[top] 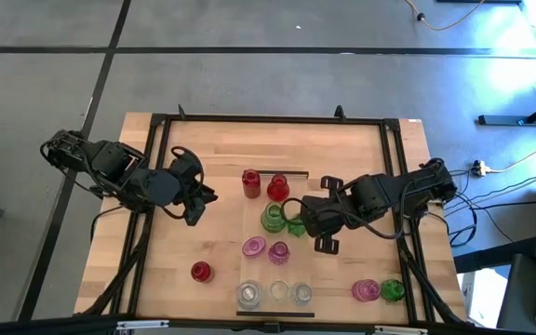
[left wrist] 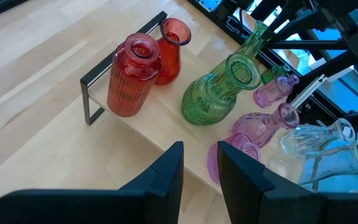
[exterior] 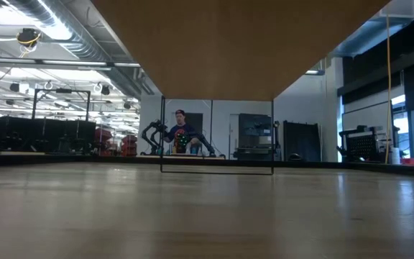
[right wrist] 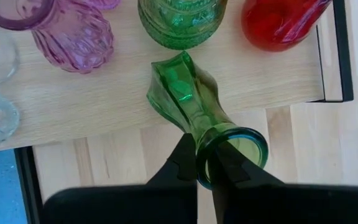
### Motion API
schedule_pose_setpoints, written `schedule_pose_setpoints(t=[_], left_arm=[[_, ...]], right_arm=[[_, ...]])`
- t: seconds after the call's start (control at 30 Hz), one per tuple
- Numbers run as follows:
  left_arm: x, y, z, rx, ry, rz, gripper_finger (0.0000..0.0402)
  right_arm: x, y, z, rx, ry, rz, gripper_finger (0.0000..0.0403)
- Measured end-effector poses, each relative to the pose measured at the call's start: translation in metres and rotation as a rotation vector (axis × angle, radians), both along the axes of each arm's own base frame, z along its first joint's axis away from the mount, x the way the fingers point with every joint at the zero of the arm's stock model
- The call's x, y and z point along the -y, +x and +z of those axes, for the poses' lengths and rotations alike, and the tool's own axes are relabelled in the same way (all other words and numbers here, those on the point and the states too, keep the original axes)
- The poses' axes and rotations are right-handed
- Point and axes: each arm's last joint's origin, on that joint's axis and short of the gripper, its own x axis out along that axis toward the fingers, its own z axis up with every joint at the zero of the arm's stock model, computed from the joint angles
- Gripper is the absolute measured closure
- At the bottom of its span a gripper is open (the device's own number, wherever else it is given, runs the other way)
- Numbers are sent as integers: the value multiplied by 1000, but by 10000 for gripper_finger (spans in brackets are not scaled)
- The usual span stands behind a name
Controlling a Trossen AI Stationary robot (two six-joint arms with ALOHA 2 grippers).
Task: Sort vases onto shelf
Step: Put the top green vase on the shelf aligned with the other green vase
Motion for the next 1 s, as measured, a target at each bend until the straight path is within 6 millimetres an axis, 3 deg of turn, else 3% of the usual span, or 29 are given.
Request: schedule_pose_setpoints(t=[0.43,0.77,1.0], left_arm=[[0,0,0,2,-7,-6,311],[2,2,2,26,-18,-8,311],[2,2,2,32,-20,-7,311]], right_arm=[[-1,-1,0,-11,21,31,396],[-1,-1,-1,-22,31,32,324],[-1,-1,-1,-22,32,33,332]])
